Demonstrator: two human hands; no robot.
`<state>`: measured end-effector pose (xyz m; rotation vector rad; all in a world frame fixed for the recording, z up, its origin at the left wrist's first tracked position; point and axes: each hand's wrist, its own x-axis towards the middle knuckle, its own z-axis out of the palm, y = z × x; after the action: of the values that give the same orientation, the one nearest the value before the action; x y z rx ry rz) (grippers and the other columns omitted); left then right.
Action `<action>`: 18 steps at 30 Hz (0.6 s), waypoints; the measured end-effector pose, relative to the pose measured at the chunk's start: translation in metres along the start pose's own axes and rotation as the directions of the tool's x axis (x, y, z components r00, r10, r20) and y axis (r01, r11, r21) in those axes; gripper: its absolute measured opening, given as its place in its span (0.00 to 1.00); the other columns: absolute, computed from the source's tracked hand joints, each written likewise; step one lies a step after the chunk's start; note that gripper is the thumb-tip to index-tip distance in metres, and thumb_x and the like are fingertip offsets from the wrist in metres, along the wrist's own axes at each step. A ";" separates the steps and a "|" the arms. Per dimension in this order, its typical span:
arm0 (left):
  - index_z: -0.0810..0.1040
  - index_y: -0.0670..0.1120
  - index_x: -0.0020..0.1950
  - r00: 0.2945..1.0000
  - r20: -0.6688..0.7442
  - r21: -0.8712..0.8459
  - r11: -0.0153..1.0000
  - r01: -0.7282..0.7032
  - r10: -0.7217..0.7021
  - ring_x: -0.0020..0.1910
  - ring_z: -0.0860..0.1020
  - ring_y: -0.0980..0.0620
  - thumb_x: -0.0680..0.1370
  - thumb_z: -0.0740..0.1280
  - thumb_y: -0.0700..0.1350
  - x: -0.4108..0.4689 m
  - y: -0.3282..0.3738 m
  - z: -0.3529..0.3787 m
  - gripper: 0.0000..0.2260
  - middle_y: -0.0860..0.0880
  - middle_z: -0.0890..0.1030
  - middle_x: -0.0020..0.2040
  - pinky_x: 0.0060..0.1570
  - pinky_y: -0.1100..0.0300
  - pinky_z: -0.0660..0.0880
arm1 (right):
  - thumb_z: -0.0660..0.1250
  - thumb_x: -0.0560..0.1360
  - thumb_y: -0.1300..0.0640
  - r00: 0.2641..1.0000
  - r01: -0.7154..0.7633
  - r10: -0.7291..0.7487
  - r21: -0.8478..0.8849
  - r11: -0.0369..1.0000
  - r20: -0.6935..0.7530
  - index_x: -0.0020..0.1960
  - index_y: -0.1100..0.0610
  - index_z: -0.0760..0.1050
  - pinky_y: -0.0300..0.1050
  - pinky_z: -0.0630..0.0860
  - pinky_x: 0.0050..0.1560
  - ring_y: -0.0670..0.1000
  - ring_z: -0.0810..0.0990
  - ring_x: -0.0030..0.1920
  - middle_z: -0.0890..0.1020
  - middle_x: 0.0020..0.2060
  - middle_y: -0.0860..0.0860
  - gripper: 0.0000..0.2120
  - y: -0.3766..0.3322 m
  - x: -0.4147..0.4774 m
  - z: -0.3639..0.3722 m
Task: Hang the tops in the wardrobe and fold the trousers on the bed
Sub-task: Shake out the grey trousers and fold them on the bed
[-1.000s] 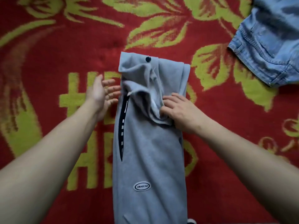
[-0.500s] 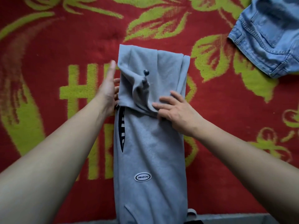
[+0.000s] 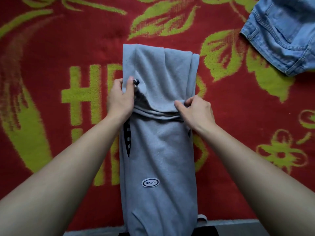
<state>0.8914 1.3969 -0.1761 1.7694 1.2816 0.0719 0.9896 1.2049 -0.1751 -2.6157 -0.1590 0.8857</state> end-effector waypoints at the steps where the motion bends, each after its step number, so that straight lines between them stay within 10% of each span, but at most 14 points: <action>1: 0.77 0.51 0.58 1.000 0.019 0.017 1.000 0.000 0.000 0.51 0.80 0.52 0.77 0.62 0.63 -0.001 0.000 0.000 0.19 0.54 0.82 0.49 0.55 0.54 0.75 | 0.67 0.73 0.38 1.000 -0.014 0.014 0.000 1.000 0.002 0.50 0.55 0.76 0.46 0.69 0.47 0.61 0.79 0.56 0.82 0.51 0.57 0.20 -0.001 0.001 0.000; 6: 0.77 0.49 0.57 1.000 0.031 0.115 0.993 -0.003 0.000 0.53 0.80 0.49 0.72 0.68 0.53 -0.009 0.006 0.000 0.15 0.52 0.83 0.52 0.56 0.50 0.76 | 0.74 0.68 0.47 0.985 -0.170 0.154 0.261 0.950 0.080 0.63 0.55 0.69 0.45 0.74 0.57 0.55 0.78 0.59 0.80 0.57 0.53 0.28 -0.004 0.002 -0.007; 9: 0.77 0.47 0.55 0.997 -0.064 0.157 0.987 -0.031 0.041 0.50 0.80 0.46 0.72 0.66 0.48 -0.018 0.017 0.002 0.13 0.50 0.82 0.50 0.51 0.51 0.76 | 0.72 0.65 0.51 0.978 -0.206 0.164 0.492 0.846 0.128 0.47 0.53 0.80 0.43 0.76 0.40 0.48 0.78 0.39 0.83 0.40 0.49 0.12 -0.001 0.000 -0.011; 13: 0.75 0.43 0.53 0.967 0.101 -0.478 0.841 0.254 -0.235 0.25 0.77 0.55 0.74 0.68 0.40 -0.028 0.016 0.008 0.09 0.53 0.79 0.31 0.23 0.62 0.71 | 0.64 0.66 0.51 0.985 -0.046 0.147 0.684 0.728 -0.090 0.25 0.50 0.72 0.38 0.63 0.27 0.41 0.64 0.25 0.69 0.22 0.40 0.11 0.002 0.000 -0.019; 18: 0.74 0.43 0.60 0.971 0.077 -0.105 0.967 0.233 -0.226 0.49 0.81 0.50 0.73 0.71 0.41 -0.034 -0.024 0.015 0.17 0.45 0.82 0.53 0.51 0.56 0.78 | 0.65 0.69 0.51 0.956 -0.184 0.110 0.268 0.946 0.271 0.55 0.53 0.77 0.53 0.79 0.56 0.56 0.81 0.55 0.83 0.53 0.52 0.15 0.023 0.003 -0.006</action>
<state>0.8662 1.3622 -0.1861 1.5054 1.3987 -0.0430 0.9960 1.1823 -0.1811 -2.2579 0.0986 1.1972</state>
